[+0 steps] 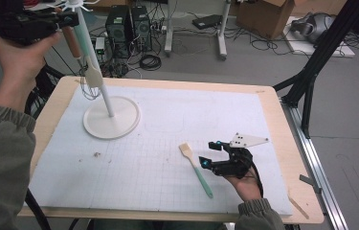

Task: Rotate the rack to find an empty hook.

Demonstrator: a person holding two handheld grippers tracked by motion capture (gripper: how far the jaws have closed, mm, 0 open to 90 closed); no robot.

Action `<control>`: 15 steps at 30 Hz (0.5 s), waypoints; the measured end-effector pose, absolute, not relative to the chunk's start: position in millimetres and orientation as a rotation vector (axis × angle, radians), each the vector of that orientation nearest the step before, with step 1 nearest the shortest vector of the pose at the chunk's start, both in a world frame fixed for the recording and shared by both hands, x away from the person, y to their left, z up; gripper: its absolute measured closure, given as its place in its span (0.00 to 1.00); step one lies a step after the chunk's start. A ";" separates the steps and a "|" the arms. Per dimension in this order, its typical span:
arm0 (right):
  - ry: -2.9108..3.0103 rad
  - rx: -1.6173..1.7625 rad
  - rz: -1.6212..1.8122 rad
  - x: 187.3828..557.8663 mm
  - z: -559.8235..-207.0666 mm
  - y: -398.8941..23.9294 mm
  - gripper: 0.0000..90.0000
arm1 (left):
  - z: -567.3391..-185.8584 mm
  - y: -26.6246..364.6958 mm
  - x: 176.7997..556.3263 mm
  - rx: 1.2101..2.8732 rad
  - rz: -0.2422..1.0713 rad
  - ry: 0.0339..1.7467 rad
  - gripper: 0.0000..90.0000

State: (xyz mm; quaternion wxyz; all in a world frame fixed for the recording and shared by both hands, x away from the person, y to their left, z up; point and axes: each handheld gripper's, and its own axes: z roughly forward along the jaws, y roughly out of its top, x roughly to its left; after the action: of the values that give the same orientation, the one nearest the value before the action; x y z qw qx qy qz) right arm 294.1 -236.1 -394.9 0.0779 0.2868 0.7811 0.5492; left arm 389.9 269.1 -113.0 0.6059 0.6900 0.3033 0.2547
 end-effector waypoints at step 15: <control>2.332 0.852 1.653 294.0 -394.0 -236.5 0.30 | -112.3 272.1 388.4 1.576 0.641 0.746 0.99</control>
State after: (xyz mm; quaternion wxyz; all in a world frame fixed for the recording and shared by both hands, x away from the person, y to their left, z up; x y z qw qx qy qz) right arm 294.0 -236.5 -394.0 0.0795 0.2848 0.7793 0.5525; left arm 388.4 272.1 -112.3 0.5988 0.6794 0.3218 0.2762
